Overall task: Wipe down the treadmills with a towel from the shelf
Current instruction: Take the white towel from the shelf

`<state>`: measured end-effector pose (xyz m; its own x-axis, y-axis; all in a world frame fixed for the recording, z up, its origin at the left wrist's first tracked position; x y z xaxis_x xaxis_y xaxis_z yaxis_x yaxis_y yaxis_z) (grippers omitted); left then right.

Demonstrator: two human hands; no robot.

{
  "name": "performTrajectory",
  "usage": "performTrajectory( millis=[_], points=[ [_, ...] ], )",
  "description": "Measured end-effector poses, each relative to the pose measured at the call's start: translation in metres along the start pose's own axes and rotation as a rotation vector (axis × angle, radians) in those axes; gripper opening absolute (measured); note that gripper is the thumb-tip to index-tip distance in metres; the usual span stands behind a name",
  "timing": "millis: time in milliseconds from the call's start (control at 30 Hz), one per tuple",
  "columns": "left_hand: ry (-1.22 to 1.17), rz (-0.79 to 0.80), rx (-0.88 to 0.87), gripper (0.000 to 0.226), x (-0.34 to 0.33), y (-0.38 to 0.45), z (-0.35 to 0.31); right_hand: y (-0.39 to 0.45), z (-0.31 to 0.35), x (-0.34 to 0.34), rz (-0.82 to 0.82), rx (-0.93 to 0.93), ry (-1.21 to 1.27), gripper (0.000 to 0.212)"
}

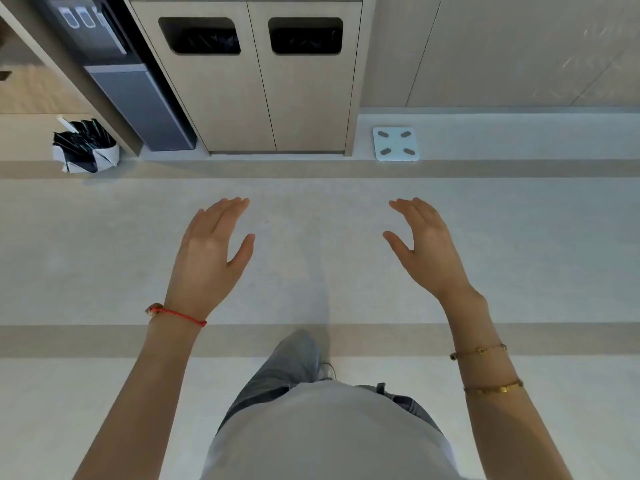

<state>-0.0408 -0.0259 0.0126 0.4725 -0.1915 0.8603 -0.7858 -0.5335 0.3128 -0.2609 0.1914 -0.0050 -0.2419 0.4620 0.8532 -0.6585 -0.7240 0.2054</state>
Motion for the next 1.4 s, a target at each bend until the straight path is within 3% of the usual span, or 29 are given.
performTrajectory(
  millis=[367, 767, 1167, 1400],
  points=[
    [0.004, -0.013, 0.044, 0.048, -0.037, 0.105, 0.046, 0.12, -0.027, -0.04, 0.043, -0.038, 0.025, 0.047],
    [-0.024, -0.065, -0.062, 0.045, -0.064, 0.338, 0.117, 0.359, -0.032, -0.07, -0.036, -0.031, 0.057, 0.044],
    [-0.051, -0.026, -0.079, 0.043, -0.125, 0.521, 0.185, 0.542, -0.077, -0.118, -0.029, -0.101, 0.068, 0.045],
    [-0.062, -0.075, -0.037, 0.043, -0.152, 0.661, 0.212, 0.697, -0.103, -0.128, -0.009, -0.052, 0.1, 0.044]
  ],
)
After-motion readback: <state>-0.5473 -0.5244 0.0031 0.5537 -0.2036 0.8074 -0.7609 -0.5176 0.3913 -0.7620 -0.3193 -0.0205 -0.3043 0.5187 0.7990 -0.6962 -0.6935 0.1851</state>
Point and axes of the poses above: each hand's wrist, its own y-axis towards the middle knuckle, its own x-axis out of the back of the hand, z = x × y, the point moved 5 cm from there along y, towards the middle knuckle, and after that the axes turned 4 degrees about -z, right-handed, at the moved point
